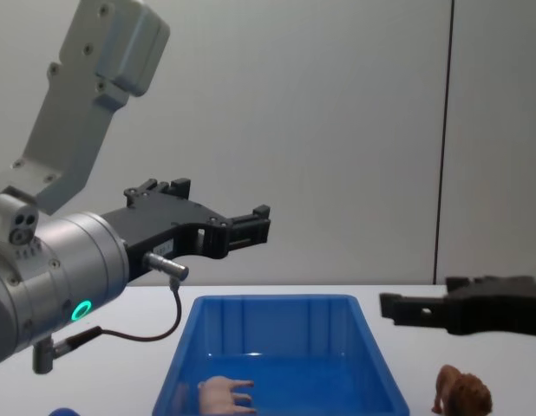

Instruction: Pick up the two dolls from the table and place them into the box.

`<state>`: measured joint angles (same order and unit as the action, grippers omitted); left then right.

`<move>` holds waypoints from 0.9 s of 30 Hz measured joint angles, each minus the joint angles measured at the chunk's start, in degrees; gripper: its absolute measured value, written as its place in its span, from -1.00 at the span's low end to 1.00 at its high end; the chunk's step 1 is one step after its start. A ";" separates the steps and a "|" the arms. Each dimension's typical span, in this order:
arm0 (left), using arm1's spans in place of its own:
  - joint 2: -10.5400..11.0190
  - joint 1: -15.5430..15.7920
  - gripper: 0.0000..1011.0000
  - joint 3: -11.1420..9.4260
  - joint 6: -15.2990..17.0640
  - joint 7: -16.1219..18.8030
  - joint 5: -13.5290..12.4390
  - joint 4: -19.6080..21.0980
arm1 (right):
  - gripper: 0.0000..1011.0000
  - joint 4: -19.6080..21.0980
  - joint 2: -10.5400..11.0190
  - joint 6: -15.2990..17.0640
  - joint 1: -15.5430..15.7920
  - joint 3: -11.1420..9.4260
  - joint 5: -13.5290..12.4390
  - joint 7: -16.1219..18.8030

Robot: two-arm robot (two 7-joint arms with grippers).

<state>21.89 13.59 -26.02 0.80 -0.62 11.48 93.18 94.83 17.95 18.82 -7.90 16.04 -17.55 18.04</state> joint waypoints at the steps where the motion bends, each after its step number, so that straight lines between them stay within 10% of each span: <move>1: 0.00 0.00 0.98 0.00 0.00 0.00 0.00 0.00 | 0.98 0.18 0.20 0.00 0.30 -0.09 -0.20 -0.32; 27: 0.00 0.00 0.98 0.00 0.00 0.00 0.00 0.00 | 0.98 -0.84 2.57 3.10 4.86 -0.27 -1.64 -3.25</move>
<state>21.89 13.59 -26.02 0.80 -0.62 11.48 93.18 93.99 20.51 21.92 -3.04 15.78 -19.19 14.80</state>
